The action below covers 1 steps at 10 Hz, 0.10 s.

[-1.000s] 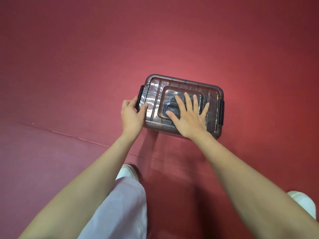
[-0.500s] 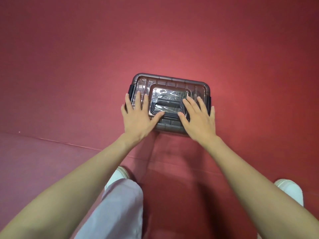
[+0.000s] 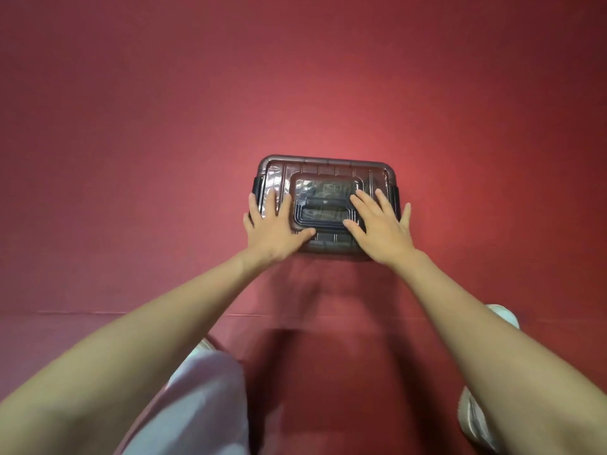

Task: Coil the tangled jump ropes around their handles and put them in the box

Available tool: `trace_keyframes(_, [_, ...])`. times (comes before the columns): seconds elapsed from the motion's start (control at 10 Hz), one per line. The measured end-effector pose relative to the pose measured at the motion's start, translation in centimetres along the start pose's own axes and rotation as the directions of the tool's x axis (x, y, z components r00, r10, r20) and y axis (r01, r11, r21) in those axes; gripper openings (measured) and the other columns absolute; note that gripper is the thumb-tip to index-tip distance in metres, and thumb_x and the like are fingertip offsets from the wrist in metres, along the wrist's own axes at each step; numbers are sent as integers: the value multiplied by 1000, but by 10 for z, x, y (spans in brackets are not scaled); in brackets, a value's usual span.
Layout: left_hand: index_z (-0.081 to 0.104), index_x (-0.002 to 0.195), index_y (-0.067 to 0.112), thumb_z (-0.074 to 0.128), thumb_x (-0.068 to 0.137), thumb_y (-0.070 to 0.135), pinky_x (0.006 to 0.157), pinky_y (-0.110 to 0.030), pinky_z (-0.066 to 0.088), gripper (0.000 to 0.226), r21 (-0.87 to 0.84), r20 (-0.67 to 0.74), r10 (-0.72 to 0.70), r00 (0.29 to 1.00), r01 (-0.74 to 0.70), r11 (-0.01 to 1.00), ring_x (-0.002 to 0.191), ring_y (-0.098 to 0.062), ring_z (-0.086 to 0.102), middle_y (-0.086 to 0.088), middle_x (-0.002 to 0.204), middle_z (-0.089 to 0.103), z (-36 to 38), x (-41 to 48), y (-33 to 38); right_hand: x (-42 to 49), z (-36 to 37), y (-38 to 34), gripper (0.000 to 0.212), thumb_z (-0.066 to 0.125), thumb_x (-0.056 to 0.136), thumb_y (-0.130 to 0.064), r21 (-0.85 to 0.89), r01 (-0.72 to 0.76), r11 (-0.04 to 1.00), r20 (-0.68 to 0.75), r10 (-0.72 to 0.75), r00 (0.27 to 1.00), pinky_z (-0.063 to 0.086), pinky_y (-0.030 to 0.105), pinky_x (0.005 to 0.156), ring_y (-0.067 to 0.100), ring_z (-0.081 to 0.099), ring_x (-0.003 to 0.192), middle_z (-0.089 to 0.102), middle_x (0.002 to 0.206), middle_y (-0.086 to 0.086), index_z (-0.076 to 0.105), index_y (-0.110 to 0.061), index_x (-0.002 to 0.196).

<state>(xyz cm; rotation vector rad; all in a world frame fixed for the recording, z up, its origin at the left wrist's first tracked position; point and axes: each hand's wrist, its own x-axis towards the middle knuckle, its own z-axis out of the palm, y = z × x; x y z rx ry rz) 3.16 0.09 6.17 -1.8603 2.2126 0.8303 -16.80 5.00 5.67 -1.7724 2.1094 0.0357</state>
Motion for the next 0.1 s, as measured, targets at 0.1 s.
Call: trace_keyframes(0.1, [14,153,25,62,86,50,117,-57,2,86,39,159,-31,987,25,999,147,-33,-12,-8,162,-2,-34,-11,18,-8,-32,0,63,37,99,-49,-14,39,999,63,-38,997,-8,62,112,20,-8,149,7,162,-6,12,-30,154])
